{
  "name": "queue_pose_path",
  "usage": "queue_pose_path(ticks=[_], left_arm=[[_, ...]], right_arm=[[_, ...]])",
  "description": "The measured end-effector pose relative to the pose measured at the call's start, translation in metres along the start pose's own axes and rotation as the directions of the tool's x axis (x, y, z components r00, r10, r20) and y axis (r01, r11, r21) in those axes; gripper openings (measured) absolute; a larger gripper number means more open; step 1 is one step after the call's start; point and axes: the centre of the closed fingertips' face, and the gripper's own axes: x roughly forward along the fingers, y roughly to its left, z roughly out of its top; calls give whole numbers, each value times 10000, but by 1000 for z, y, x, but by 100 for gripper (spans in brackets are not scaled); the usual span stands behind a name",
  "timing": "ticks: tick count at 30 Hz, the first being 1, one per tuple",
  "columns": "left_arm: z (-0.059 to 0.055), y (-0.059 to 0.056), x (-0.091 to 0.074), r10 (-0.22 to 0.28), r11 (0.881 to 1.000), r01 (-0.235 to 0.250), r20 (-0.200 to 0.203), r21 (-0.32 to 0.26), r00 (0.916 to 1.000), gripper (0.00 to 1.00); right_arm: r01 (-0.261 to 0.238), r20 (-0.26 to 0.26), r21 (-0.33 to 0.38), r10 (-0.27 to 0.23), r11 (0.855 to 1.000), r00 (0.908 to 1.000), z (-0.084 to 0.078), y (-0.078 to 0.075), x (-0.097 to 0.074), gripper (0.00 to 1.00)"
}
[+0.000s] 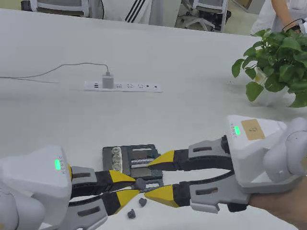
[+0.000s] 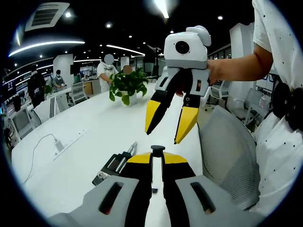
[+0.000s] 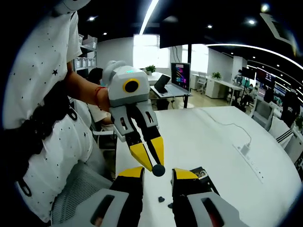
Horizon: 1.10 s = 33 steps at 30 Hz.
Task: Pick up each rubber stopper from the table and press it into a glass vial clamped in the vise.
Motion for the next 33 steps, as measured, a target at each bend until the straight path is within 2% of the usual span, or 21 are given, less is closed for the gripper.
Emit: queue_pose_path(ticks=[17,33], left_arm=[[7,-10,1,-334,9981,333,9,515,9994,3],[9,-16,-1,-705,9936,708,-63,877,9975,3]], right_arm=[[-596,-317,-105,593,9982,9977,-3,6,-1,10],[-914,-378,-21,912,9958,9951,-3,12,0,8]])
